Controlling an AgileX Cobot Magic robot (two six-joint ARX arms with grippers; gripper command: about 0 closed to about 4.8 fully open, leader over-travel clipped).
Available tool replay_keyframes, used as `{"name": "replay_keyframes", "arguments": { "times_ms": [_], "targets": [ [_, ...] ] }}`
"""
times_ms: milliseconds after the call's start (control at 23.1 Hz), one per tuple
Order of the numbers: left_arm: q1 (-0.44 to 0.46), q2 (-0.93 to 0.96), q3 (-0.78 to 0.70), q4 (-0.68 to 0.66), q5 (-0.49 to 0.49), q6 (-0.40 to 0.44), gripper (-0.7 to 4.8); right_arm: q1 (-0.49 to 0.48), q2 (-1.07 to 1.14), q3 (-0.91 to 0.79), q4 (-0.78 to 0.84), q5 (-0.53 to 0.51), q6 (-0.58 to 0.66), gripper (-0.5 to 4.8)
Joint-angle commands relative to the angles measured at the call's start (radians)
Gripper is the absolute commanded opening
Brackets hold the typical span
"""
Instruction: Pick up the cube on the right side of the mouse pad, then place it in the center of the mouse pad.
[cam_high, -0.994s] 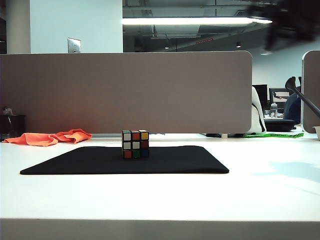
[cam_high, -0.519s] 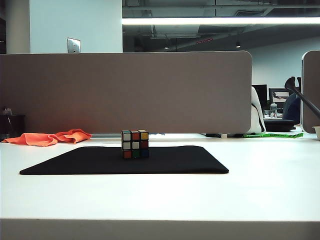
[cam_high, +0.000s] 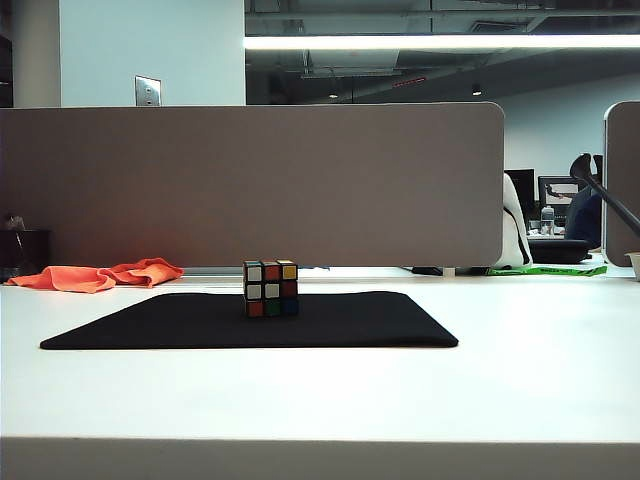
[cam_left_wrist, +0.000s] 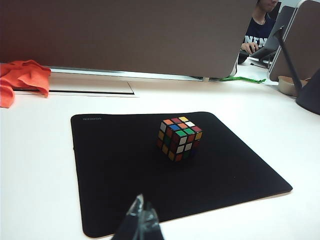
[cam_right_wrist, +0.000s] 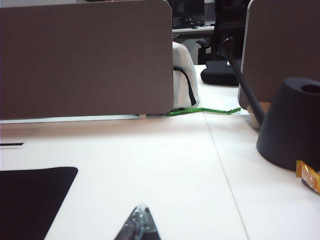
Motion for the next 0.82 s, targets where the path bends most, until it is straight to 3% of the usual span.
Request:
{"name": "replay_keyframes", "arguments": {
  "times_ms": [43, 259, 476, 822],
  "targets": [
    [0.000, 0.000, 0.004, 0.006, 0.003, -0.003, -0.06, -0.001, -0.069, -0.068, 0.010, 0.019, -0.010, -0.06],
    [0.000, 0.000, 0.004, 0.005, 0.003, -0.003, -0.06, -0.002, -0.196, -0.150, 0.009, 0.053, -0.006, -0.06],
    [0.000, 0.000, 0.004, 0.002, 0.002, -0.003, -0.06, 0.000, -0.355, -0.195, -0.090, 0.051, -0.006, -0.06],
    [0.000, 0.000, 0.004, -0.002, 0.001, -0.002, -0.06, 0.005, -0.366, -0.225, -0.137, 0.020, 0.019, -0.06]
  ]
}}
